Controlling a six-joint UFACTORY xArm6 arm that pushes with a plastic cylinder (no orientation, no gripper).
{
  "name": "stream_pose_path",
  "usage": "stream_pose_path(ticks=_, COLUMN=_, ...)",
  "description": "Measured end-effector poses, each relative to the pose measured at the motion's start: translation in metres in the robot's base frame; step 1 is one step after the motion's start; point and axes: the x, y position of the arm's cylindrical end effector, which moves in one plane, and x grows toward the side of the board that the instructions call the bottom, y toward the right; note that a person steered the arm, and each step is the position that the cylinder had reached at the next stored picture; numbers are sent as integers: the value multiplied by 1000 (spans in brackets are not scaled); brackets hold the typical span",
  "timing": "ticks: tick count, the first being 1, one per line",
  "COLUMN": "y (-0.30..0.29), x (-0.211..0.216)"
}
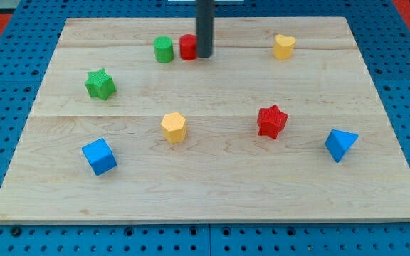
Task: Move the green star to the left of the green circle
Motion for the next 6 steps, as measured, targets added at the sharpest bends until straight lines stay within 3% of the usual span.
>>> stream_pose_path(ticks=1, y=20, x=84)
stream_pose_path(ticks=2, y=-41, x=118)
stream_pose_path(ticks=4, y=-161, x=113)
stream_pose_path(ticks=5, y=-189, x=97)
stream_pose_path(ticks=6, y=-182, x=86)
